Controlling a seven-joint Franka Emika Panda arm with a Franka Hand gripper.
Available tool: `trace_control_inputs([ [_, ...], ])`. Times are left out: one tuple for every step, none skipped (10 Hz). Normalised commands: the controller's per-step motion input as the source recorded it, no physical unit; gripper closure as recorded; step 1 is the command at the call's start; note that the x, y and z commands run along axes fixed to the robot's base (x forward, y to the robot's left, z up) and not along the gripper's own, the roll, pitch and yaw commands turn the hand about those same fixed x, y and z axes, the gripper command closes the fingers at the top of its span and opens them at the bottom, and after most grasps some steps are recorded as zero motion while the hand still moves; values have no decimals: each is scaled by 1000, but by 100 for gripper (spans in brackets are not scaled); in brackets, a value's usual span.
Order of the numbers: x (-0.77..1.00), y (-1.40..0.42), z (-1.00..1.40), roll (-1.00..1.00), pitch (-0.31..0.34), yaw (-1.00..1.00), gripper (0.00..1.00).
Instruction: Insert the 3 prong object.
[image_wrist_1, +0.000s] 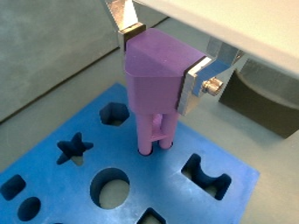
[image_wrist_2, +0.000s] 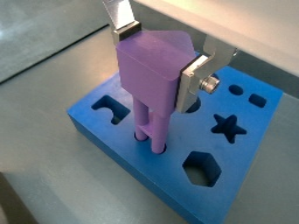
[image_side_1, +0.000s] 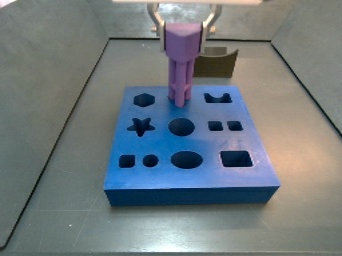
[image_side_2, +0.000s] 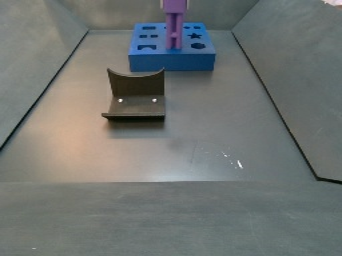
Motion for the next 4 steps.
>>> trace_control_inputs([
  [3,-86,-666,63,-129,0,100],
  [0,-31,-303,17,-86,0,100],
  [0,0,0,-6,0,0,100],
  [0,0,0,0,0,0,100],
])
